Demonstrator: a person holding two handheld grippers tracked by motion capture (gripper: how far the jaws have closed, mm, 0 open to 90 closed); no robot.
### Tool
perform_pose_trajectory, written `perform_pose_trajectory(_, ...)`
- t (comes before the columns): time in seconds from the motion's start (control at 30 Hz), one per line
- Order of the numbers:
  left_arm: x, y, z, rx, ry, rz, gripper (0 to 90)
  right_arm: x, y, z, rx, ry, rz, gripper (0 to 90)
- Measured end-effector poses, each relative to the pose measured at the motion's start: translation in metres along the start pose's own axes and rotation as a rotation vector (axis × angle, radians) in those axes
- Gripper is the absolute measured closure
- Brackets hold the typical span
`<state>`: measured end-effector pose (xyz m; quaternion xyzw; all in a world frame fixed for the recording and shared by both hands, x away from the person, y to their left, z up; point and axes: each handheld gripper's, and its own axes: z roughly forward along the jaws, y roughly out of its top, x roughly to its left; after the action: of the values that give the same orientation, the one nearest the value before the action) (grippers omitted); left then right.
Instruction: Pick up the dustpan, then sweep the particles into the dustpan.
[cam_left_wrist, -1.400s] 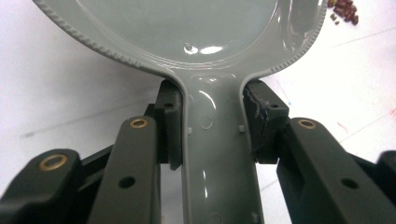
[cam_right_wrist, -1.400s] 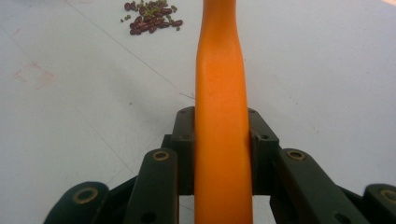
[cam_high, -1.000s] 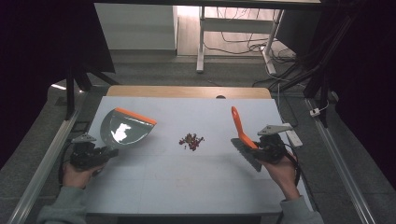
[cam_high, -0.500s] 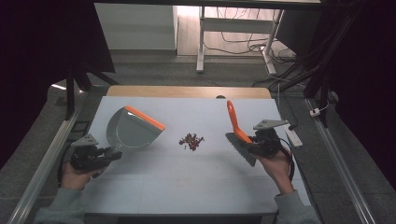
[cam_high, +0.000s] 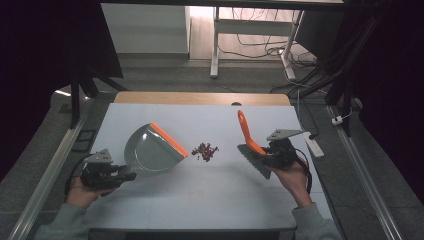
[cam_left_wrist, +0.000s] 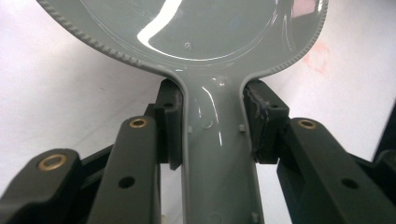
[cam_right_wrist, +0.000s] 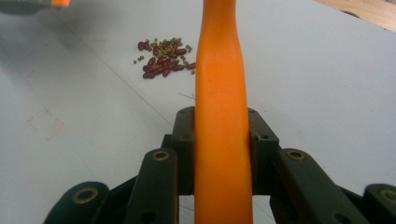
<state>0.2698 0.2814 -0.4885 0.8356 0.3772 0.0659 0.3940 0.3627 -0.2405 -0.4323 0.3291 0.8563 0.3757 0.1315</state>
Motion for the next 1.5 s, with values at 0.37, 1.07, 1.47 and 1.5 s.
perform_pose_trajectory(0.37,-0.009,0.001,0.008,0.062,-0.056,0.059,61.8,-0.001,-0.001,0.001,0.007,-0.007,-0.002,70.4)
perform_pose_trajectory(1.07,-0.005,0.001,0.015,0.136,-0.060,0.032,61.8,0.000,0.008,0.005,-0.016,-0.020,0.004,70.4)
perform_pose_trajectory(1.47,-0.004,0.003,0.018,0.182,-0.071,0.027,61.7,0.003,0.030,0.035,-0.028,-0.019,0.009,70.4)
perform_pose_trajectory(1.5,-0.004,0.003,0.019,0.188,-0.071,0.030,61.7,0.003,0.032,0.037,-0.028,-0.021,0.008,70.4)
